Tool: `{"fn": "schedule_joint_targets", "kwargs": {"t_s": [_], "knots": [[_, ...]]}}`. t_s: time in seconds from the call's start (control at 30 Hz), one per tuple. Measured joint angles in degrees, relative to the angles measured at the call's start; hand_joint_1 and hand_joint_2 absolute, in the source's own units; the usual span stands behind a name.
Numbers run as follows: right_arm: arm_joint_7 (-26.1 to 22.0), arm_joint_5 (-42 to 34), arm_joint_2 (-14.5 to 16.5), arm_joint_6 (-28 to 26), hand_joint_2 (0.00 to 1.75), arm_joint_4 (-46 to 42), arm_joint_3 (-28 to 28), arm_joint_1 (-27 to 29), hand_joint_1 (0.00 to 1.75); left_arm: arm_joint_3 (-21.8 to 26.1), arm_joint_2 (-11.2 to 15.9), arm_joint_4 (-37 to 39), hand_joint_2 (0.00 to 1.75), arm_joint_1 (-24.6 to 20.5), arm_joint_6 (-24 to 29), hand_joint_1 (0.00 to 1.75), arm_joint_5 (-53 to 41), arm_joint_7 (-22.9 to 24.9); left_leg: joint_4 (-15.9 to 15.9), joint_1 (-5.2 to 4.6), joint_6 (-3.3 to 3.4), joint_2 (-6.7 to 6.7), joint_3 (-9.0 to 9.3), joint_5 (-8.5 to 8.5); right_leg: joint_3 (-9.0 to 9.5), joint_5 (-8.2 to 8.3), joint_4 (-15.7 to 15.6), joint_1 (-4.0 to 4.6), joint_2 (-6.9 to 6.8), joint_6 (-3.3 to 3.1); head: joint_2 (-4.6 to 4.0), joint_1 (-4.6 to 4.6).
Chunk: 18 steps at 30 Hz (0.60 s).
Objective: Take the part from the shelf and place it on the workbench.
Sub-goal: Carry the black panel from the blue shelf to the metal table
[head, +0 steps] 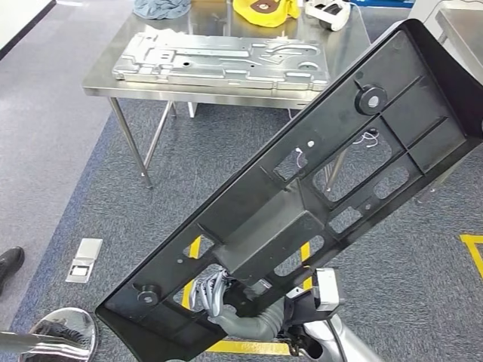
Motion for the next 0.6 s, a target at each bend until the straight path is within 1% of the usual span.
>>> {"fn": "schedule_joint_targets", "kwargs": {"t_s": [0.03,0.07,0.1,0.17,0.2,0.23,0.27,0.3,0.33,0.37,0.4,0.43,0.47,0.5,0.53,0.57,0.6], "knots": [[-0.06,0.17,0.0,-0.05,1.75,-0.05,0.0,0.2,1.75,0.01,0.03,0.0,1.75,-0.05,0.0,0.0,-0.01,-0.01,0.07,-0.06,-0.31,-0.01,0.11,-0.28,0.69,0.38,-1.79,0.09,-0.01,-0.35,0.0,0.02],[-0.2,0.34,-0.01,-0.09,1.75,-0.1,0.0,0.42,1.75,0.01,0.05,0.0,1.75,-0.09,-0.01,0.0,-0.02,-0.04,0.06,-0.14,-0.55,0.01,0.07,-0.44,0.9,-0.05,-2.34,0.21,0.04,-0.74,0.0,0.03],[-0.44,0.51,-0.01,-0.13,1.75,-0.17,0.0,0.61,1.75,0.02,0.07,0.0,1.75,-0.17,-0.02,0.0,-0.03,-0.14,0.04,-0.19,-0.74,0.04,0.07,-0.52,1.0,-0.32,-2.74,0.3,0.14,-1.14,0.0,0.04],[-0.9,0.76,-0.01,-0.21,1.75,-0.28,0.0,0.8,1.75,0.02,0.08,0.0,1.75,-0.23,-0.08,0.0,-0.04,-0.41,0.25,-0.16,-1.15,0.11,0.18,-1.01,1.34,-0.71,-2.99,0.11,0.21,-1.9,0.0,0.04],[-1.02,0.82,0.0,-0.23,1.75,-0.37,0.0,0.75,1.75,0.02,0.08,0.0,1.75,-0.29,-0.11,0.0,-0.04,-0.55,1.45,-0.11,-1.41,0.11,-0.26,-1.69,1.62,-0.87,-3.09,-0.02,0.16,-2.26,0.0,0.02],[-1.03,0.85,0.01,-0.25,1.75,-0.46,0.0,0.65,1.75,0.02,0.09,0.0,1.75,-0.35,-0.14,0.0,-0.04,-0.62,3.79,-0.06,-1.68,0.1,-1.39,-2.79,1.93,-1.06,-3.17,-0.14,0.07,-2.58,0.0,0.0],[-1.02,0.89,0.02,-0.27,1.75,-0.52,0.0,0.56,1.75,0.03,0.09,0.0,1.75,-0.38,-0.15,0.0,-0.04,-0.67,7.24,-0.01,-1.88,0.1,-3.24,-4.14,2.15,-1.29,-3.17,-0.12,0.01,-2.83,0.0,-0.03],[-1.01,0.9,0.02,-0.27,1.75,-0.56,0.0,0.51,1.75,0.05,0.09,0.0,1.75,-0.38,-0.16,0.0,-0.03,-0.68,11.16,0.03,-2.0,0.1,-5.58,-5.42,2.35,-1.52,-3.17,-0.08,-0.03,-3.01,0.0,-0.03],[-1.0,0.92,0.02,-0.27,1.75,-0.56,0.01,0.49,1.75,0.07,0.1,0.0,1.75,-0.31,-0.14,0.0,-0.02,-0.69,14.38,0.04,-2.06,0.1,-7.72,-6.1,2.6,-1.77,-3.17,-0.03,0.01,-3.1,0.0,-0.03],[-0.99,0.93,0.02,-0.27,1.75,-0.56,0.01,0.49,1.75,0.08,0.1,0.0,1.75,-0.22,-0.12,0.0,-0.01,-0.7,15.99,0.03,-1.99,0.1,-9.17,-5.72,2.94,-2.06,-3.16,0.02,0.09,-3.12,0.0,-0.03],[-0.99,0.92,0.02,-0.27,1.75,-0.56,0.01,0.49,1.75,0.1,0.1,0.0,1.75,-0.14,-0.09,0.0,0.01,-0.75,15.41,-0.01,-1.8,0.09,-9.58,-4.11,3.43,-2.39,-3.16,0.08,0.2,-3.1,0.0,-0.03],[-0.99,0.9,0.03,-0.27,1.75,-0.57,0.01,0.46,1.75,0.14,0.1,0.0,1.75,-0.09,-0.08,0.0,0.03,-0.85,12.78,-0.1,-1.46,0.08,-9.0,-1.57,4.04,-2.78,-3.17,0.14,0.28,-3.03,0.0,-0.03],[-0.98,0.87,0.04,-0.27,1.75,-0.58,0.01,0.42,1.75,0.19,0.1,0.0,1.75,-0.08,-0.07,0.0,0.04,-0.98,9.33,-0.26,-0.98,0.04,-7.85,1.01,4.64,-3.18,-3.22,0.13,0.33,-2.93,0.0,-0.02],[-0.97,0.84,0.04,-0.27,1.75,-0.59,0.0,0.34,1.75,0.28,0.14,0.0,1.75,-0.1,-0.07,0.0,0.07,-1.11,6.32,-0.5,-0.5,0.0,-6.75,2.9,5.13,-3.55,-3.27,0.2,0.36,-2.75,0.0,-0.01],[-0.93,0.8,0.06,-0.26,1.75,-0.6,-0.01,0.26,1.75,0.39,0.17,0.0,1.75,-0.12,-0.07,0.0,0.09,-1.24,4.16,-0.76,-0.07,-0.04,-5.9,3.81,5.39,-3.82,-3.32,0.2,0.36,-2.53,0.0,0.0],[-0.91,0.77,0.06,-0.24,1.75,-0.6,-0.01,0.18,1.75,0.51,0.21,0.0,1.75,-0.14,-0.06,0.0,0.11,-1.32,3.12,-0.98,0.27,-0.07,-5.47,3.75,5.43,-3.99,-3.38,0.16,0.35,-2.27,0.0,0.01],[-0.87,0.74,0.06,-0.21,1.75,-0.6,-0.03,0.11,1.75,0.63,0.25,0.0,1.75,-0.19,-0.05,0.0,0.13,-1.4,2.65,-1.13,0.49,-0.07,-5.33,3.3,5.36,-4.08,-3.45,0.18,0.33,-1.98,0.0,0.0]]}}
